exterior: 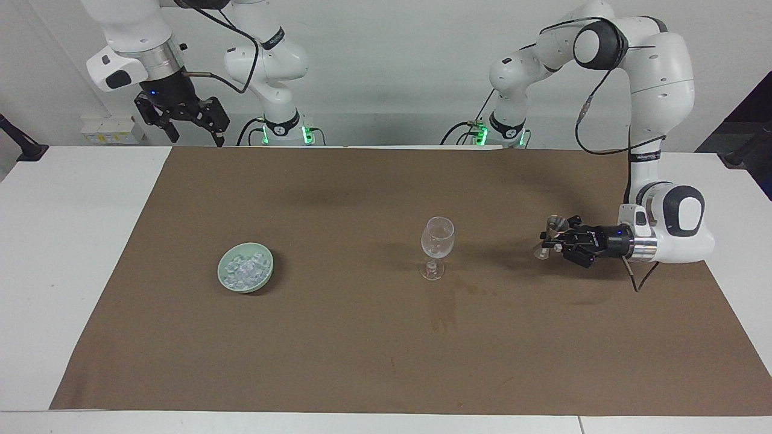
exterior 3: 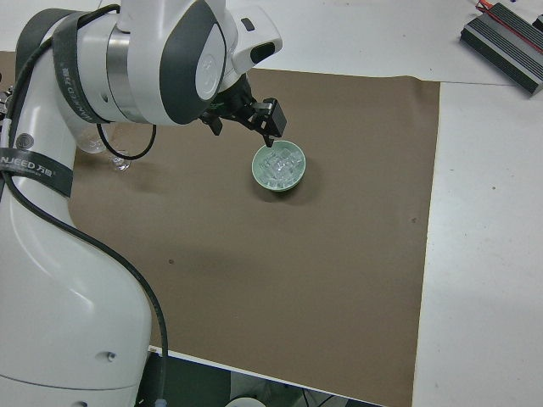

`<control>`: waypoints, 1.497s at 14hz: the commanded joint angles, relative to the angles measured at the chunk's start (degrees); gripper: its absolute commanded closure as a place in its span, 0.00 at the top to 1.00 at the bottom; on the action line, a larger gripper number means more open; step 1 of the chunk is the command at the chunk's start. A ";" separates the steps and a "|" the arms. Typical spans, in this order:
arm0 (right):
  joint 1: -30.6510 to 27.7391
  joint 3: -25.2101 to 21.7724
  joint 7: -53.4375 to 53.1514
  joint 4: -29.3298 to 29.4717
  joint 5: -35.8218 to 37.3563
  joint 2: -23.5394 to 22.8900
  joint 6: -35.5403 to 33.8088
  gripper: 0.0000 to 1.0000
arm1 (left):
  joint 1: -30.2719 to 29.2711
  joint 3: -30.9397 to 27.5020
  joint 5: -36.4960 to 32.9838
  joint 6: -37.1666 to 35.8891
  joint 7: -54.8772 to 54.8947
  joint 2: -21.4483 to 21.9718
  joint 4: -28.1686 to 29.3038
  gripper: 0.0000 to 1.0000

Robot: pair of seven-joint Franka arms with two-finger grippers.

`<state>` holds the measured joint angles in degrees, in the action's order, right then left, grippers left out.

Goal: Pour wine and add ice with both arms
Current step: 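Lift the metal cup with the left gripper over the clear cup, then tilt the metal cup with the left gripper into the clear cup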

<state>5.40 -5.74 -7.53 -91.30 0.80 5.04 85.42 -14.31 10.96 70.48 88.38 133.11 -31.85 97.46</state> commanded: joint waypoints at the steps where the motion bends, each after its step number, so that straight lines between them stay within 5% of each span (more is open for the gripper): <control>1: -0.30 0.03 0.68 -0.89 0.25 0.94 0.80 1.00 | 2.79 -0.94 3.51 2.15 -0.13 2.06 3.61 0.00; 5: -0.30 0.03 0.68 -0.89 0.25 0.94 0.80 1.00 | 3.85 -0.94 5.54 2.06 -0.13 2.58 4.58 0.00; 21: -0.30 0.03 0.68 -0.89 0.25 0.94 0.80 1.00 | 10.27 -1.73 2.91 12.69 -11.73 16.21 9.94 0.00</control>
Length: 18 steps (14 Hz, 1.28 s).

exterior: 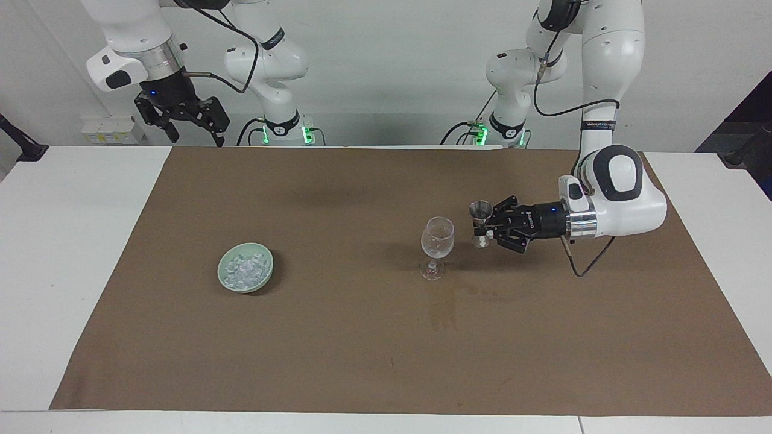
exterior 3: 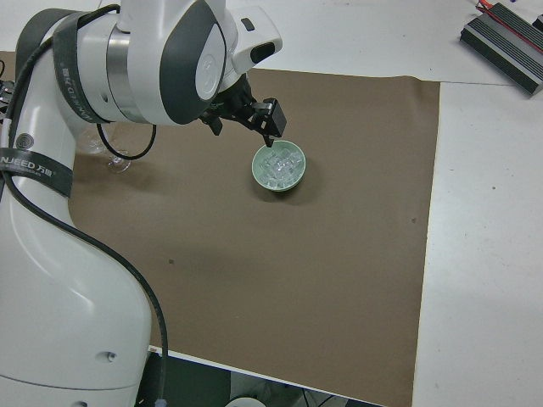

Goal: Pour wine and add ice with both arms
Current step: 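Tilt the metal cup with the left gripper into the clear cup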

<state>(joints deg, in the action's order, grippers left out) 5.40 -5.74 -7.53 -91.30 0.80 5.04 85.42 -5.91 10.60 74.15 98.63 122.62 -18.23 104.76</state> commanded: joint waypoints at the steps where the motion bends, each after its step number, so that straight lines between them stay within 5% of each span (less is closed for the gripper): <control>1: -0.30 0.03 0.68 -0.89 0.25 0.94 0.80 1.00 | 2.13 -1.37 -0.93 3.48 -1.42 2.59 2.65 0.00; 18: -0.30 0.03 0.68 -0.89 0.25 0.85 0.80 1.00 | 6.43 -1.90 -13.33 10.61 -11.25 6.72 2.47 0.00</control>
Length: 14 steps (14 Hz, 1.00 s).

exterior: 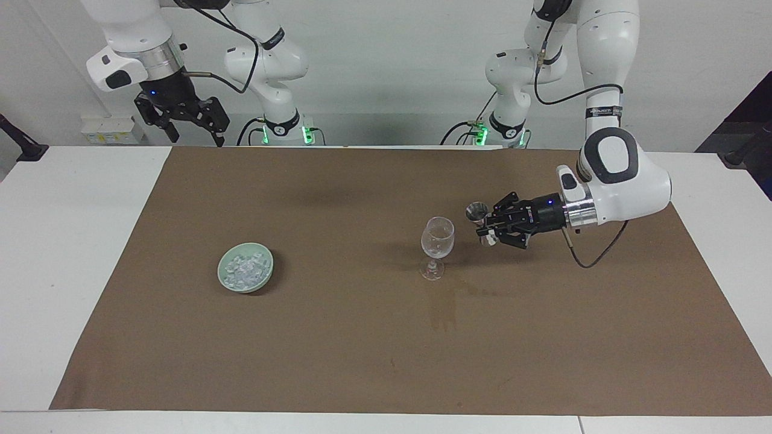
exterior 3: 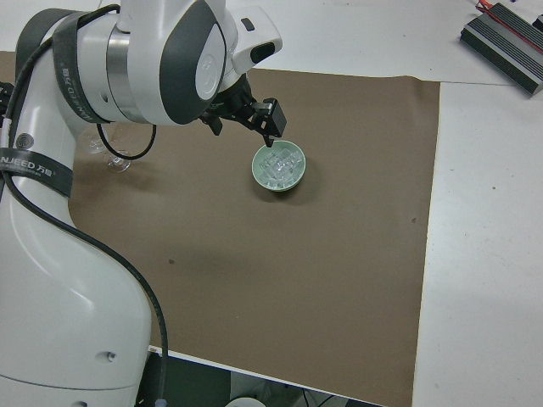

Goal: Pour wine and add ice with both arms
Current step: 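Tilt the metal cup with the left gripper into the clear cup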

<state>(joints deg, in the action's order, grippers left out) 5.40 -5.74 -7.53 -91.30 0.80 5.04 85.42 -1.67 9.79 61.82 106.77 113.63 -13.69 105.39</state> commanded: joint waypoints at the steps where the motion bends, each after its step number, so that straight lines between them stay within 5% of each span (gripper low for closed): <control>1: -0.30 0.03 0.68 -0.89 0.25 0.85 0.80 1.00 | 2.55 -1.18 -1.61 3.09 -3.31 2.26 1.84 0.00; 14: -0.30 0.03 0.68 -0.89 0.25 0.85 0.71 1.00 | 6.33 -2.67 -9.86 5.38 -9.64 3.23 1.22 0.00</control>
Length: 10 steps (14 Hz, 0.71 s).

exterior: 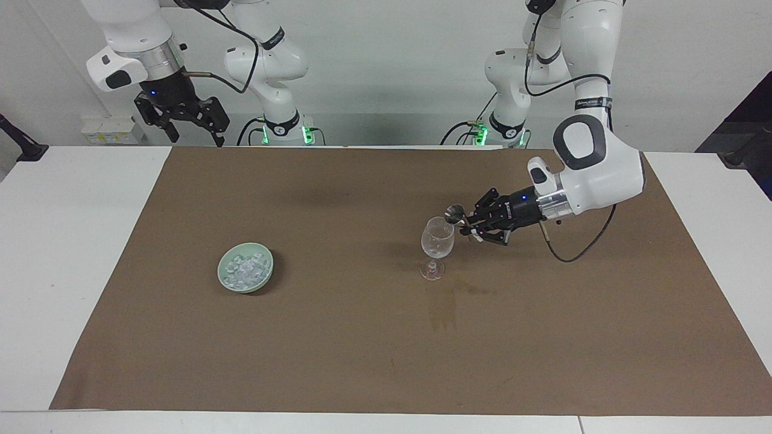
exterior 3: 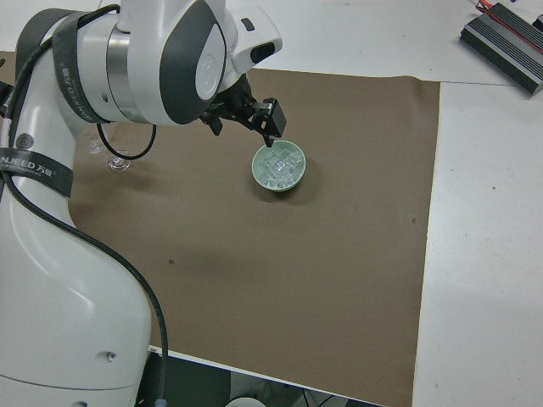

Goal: Pour wine and add ice with both arms
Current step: 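Tilt the metal cup with the left gripper into the clear cup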

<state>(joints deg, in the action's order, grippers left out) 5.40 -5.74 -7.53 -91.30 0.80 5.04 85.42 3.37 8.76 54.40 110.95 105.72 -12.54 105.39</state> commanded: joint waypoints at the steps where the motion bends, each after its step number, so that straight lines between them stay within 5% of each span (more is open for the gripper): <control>1: -0.30 0.03 0.68 -0.89 0.25 0.85 0.80 1.00 | 1.28 -1.90 -3.24 1.02 -2.88 2.09 0.70 0.00; 10: -0.30 0.03 0.68 -0.89 0.25 0.85 0.80 1.00 | 3.30 -1.91 -7.20 0.58 -8.34 2.09 -1.68 0.00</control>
<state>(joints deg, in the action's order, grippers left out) 5.40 -5.74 -7.53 -91.30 0.80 5.04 85.42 5.05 7.91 48.67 111.03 99.21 -11.18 103.95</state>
